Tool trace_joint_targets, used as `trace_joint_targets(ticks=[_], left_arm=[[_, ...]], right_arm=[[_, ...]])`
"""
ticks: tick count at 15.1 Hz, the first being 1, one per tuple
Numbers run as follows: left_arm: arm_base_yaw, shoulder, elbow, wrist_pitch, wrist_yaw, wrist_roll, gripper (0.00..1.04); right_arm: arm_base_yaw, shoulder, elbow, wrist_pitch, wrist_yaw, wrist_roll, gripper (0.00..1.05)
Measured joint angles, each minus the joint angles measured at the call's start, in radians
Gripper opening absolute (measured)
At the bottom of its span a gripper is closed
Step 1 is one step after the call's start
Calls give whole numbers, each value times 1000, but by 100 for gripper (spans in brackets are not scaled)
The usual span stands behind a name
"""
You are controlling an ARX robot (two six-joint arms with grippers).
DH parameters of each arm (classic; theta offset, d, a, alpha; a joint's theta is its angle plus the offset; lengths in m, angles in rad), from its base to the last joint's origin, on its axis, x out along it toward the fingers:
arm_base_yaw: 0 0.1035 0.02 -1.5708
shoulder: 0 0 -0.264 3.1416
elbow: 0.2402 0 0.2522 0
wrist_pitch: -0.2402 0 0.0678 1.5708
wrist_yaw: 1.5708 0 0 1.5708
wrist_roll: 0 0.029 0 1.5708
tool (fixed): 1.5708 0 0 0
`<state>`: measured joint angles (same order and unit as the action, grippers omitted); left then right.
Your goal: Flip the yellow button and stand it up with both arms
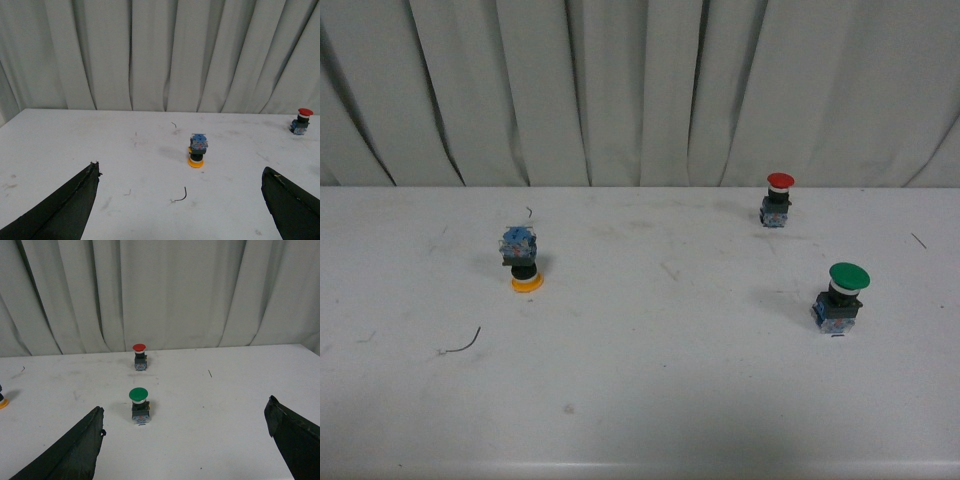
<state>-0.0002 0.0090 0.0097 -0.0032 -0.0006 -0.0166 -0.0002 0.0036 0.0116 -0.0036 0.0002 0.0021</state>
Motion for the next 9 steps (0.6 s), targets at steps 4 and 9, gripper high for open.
trace_joint_targets(ticks=[4,9], left_arm=[[0,0,0,0,0,0,98],[0,0,0,0,0,0,98]], right_arm=[[0,0,0,0,0,0,98],[0,0,0,0,0,0,98]])
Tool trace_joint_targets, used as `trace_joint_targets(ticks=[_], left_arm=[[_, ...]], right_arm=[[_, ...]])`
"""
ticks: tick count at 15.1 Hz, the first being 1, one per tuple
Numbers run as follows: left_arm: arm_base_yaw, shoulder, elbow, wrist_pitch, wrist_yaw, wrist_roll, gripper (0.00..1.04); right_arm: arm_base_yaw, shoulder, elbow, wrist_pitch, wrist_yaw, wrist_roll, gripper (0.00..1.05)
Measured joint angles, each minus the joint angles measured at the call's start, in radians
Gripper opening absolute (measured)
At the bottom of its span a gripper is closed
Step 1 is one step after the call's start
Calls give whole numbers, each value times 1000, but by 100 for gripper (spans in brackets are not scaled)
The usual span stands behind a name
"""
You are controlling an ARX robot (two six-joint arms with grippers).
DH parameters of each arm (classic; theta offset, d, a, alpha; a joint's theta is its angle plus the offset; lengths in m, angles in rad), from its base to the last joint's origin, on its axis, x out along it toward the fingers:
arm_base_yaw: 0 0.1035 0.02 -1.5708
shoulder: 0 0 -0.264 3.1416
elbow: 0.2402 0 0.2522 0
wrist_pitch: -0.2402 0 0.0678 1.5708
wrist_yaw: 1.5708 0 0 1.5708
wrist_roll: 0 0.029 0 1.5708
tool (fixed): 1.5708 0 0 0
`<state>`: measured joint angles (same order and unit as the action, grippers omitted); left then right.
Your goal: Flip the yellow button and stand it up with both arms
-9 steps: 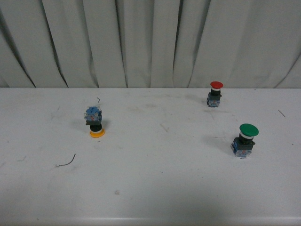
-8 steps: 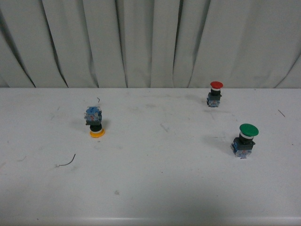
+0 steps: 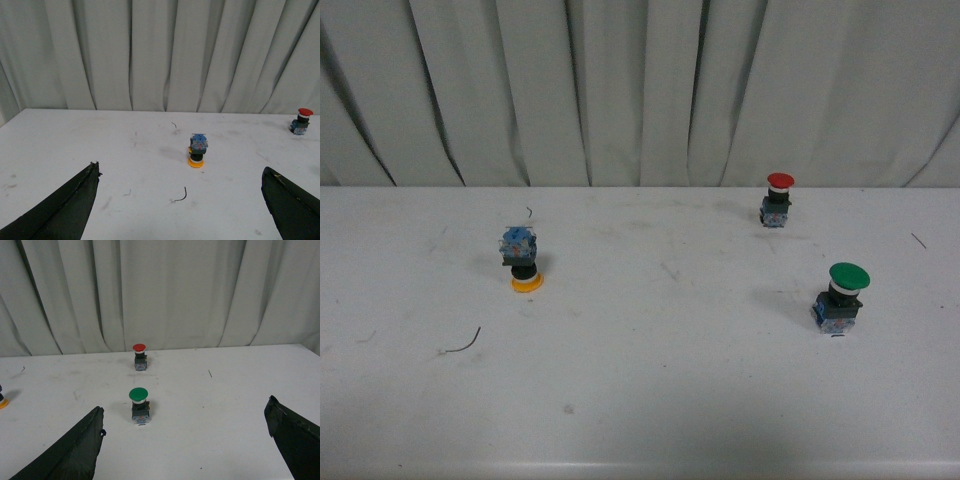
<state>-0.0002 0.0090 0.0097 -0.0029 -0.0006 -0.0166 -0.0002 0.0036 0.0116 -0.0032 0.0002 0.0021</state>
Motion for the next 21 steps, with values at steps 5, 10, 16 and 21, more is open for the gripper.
trace_joint_targets(ticks=[5,10,16,21], left_arm=[[0,0,0,0,0,0,98],[0,0,0,0,0,0,98],[0,0,0,0,0,0,98],[-126,328,176,-1,-23,-106,98]], right_arm=[[0,0,0,0,0,0,98],[0,0,0,0,0,0,98],[0,0,0,0,0,0,98],[0,0,0,0,0,0,98]])
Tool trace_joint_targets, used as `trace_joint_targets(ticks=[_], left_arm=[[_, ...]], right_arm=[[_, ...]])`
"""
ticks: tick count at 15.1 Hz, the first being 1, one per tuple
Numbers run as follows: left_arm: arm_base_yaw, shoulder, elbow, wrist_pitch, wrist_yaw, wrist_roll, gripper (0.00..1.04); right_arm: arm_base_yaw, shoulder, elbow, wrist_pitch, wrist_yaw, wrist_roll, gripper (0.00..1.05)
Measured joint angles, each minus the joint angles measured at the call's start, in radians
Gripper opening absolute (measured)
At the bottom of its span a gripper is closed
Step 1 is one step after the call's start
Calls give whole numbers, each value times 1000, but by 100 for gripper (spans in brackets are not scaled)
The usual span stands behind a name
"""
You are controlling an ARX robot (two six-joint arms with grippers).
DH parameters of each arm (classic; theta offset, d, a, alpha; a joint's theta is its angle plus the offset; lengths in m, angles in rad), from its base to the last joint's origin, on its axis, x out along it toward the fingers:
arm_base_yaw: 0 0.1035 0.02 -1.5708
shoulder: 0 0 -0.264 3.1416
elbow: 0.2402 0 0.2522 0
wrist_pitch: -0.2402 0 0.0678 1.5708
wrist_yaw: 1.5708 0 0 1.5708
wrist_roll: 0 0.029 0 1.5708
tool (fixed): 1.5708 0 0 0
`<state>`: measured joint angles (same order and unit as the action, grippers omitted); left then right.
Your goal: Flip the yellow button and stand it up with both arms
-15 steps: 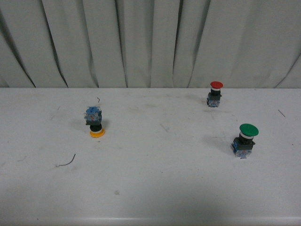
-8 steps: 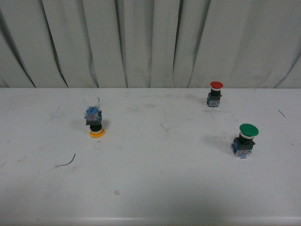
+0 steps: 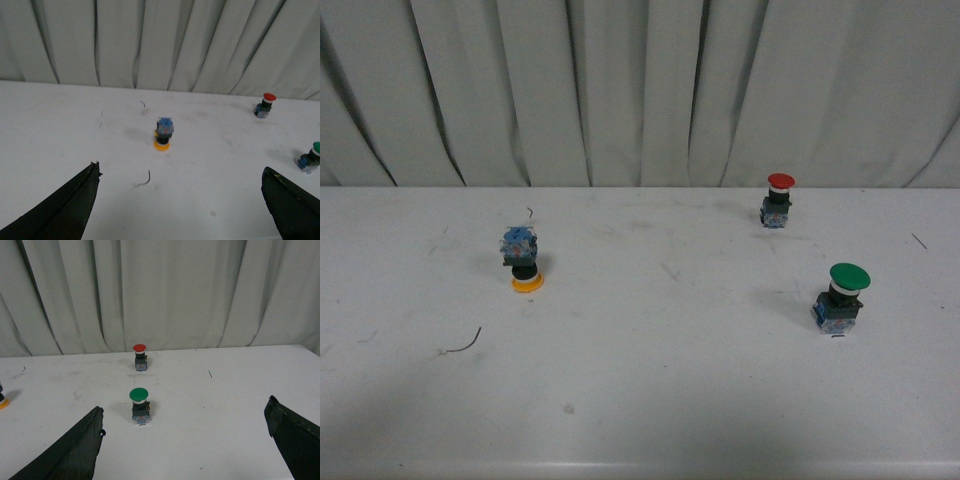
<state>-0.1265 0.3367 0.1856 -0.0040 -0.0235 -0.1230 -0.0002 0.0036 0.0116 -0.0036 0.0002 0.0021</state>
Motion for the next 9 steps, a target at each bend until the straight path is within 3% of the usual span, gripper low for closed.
trace_joint_targets(ticks=[4,6,9], left_arm=[[-8,633,169,458,66,11,98],[-14,945,384,463,126,-7,98],[-50,1291,697,346,89,-6,98]], right_arm=[[0,0,0,0,0,0,98],[0,0,0,0,0,0,98],[0,0,0,0,0,0,98]])
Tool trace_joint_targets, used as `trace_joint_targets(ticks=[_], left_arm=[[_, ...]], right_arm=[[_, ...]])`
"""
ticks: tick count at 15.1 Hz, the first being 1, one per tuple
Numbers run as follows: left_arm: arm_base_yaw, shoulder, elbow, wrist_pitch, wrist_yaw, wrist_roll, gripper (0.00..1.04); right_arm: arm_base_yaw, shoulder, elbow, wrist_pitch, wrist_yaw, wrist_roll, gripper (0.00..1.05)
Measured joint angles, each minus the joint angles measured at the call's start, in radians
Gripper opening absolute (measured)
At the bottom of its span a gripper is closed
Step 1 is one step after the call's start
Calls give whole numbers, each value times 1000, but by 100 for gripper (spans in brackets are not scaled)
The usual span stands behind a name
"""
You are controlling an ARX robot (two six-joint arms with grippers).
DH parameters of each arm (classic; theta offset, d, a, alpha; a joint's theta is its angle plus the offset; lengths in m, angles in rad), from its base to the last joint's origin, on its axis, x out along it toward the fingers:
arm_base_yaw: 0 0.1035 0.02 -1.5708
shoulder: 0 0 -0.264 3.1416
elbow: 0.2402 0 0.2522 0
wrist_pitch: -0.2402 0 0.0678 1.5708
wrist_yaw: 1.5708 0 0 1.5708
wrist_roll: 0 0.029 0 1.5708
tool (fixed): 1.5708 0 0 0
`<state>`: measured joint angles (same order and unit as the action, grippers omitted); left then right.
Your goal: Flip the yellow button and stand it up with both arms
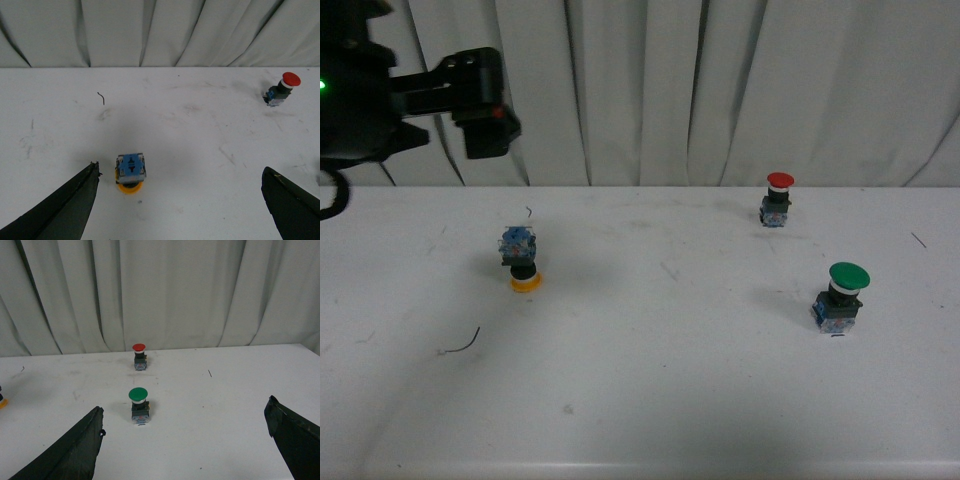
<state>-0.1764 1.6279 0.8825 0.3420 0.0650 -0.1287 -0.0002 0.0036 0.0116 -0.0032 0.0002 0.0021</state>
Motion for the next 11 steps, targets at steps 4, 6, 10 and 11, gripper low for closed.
trace_joint_targets(ticks=[4,6,10,11], left_arm=[[-43,256,283,-161,-82,45,98],[-44,351,350,-235,-93,51,98],[-27,484,469,-335,-126,66,98],[-23,500,481,-348,-150,74,98]], right_arm=[[0,0,0,0,0,0,98],[0,0,0,0,0,0,98],[0,0,0,0,0,0,98],[0,0,0,0,0,0,98]])
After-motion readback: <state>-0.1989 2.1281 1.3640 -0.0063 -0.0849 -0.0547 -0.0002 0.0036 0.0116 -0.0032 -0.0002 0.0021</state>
